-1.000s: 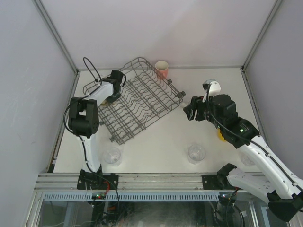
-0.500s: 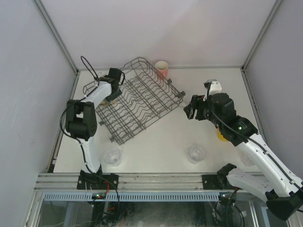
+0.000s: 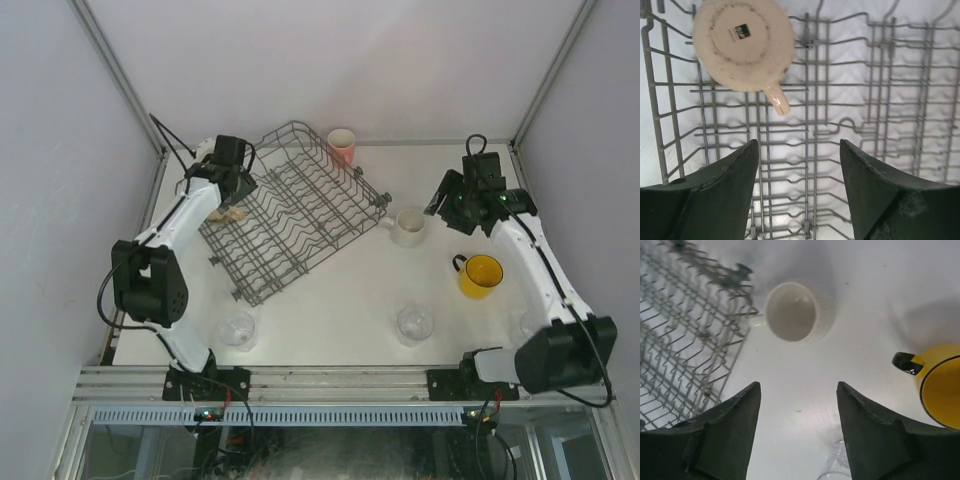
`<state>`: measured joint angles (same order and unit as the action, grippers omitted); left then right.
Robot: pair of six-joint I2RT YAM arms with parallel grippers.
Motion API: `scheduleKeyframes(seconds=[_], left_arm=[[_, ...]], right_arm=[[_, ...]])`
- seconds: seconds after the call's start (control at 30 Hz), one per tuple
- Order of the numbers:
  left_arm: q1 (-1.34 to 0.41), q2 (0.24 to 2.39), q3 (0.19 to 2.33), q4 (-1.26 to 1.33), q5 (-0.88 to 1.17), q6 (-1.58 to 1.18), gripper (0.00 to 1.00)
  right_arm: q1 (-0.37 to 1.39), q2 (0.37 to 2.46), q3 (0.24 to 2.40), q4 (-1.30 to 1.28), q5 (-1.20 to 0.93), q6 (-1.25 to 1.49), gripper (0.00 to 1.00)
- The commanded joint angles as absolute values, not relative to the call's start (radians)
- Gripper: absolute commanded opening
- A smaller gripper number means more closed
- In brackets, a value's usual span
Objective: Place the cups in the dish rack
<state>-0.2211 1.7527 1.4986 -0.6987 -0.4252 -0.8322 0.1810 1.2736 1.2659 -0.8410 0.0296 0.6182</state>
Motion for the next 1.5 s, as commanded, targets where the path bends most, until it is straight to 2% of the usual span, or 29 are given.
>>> scheduleKeyframes(seconds=[0.0,0.4,0.9,1.07,1.2,1.27,1.37,1.47], left_arm=[[-0.260,1.631,1.513,-0.695,-0.321,-0.746,0.69],[-0.283,1.523,1.562,-0.672,0.089,-0.628,0.68],[-0.299,1.471,1.563,-0.738,0.204,-0.592,0.68],[-0.300,1.486,1.600,-0.763,0.237,-0.591,0.68],[-0.301,1.509,1.638,-0.774,0.291,-0.595,0.68],[-0.302,1.526,1.654,-0.773,0.330,-0.597,0.68],[-0.302,1.546,1.672,-0.773,0.388,-0.601,0.68],[-0.306,1.550,1.674,-0.773,0.417,-0.607,0.68]], right_arm=[[0.100,1.400,1.293,-0.893,-0.077,0.672,0.61],[0.112,1.615,1.322,-0.802,-0.105,0.704,0.55],[0.113,1.791,1.368,-0.730,-0.065,0.706,0.48],[0.119,1.832,1.388,-0.731,-0.058,0.696,0.32],[0.117,1.842,1.388,-0.731,-0.053,0.678,0.28],[0.117,1.845,1.387,-0.730,-0.052,0.665,0.20],[0.117,1.846,1.387,-0.732,-0.049,0.641,0.02],[0.117,1.831,1.387,-0.742,-0.051,0.605,0.00]])
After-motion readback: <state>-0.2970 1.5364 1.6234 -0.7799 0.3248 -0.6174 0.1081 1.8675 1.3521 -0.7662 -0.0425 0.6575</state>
